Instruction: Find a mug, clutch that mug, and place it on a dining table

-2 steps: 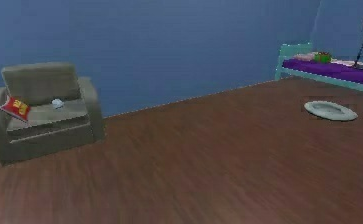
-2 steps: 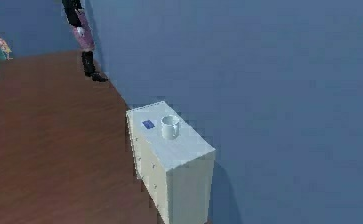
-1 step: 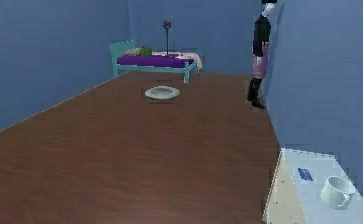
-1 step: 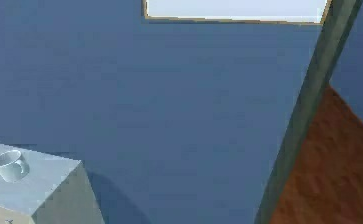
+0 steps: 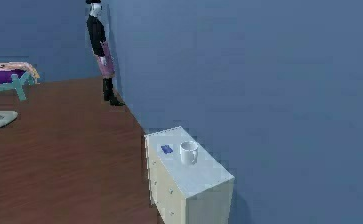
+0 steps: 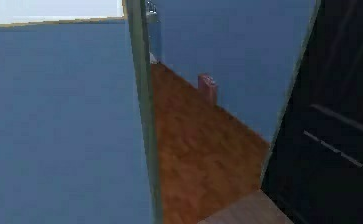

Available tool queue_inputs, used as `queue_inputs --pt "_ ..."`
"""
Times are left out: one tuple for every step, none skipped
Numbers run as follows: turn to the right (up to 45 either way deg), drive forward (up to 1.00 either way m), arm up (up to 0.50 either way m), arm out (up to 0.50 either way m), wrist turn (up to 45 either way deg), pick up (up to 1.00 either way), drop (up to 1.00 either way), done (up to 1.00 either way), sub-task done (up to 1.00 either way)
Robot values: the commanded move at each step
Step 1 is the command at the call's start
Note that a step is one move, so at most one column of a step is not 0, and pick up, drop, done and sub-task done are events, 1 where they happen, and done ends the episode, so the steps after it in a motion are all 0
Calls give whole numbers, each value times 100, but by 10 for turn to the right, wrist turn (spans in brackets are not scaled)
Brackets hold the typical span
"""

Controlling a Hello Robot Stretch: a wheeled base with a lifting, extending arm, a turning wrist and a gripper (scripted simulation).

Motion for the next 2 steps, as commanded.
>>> queue_inputs --pt "0 40 0 0 0 0 0 0 0" --pt "-450 0 0 0 0 0 0 0 0"
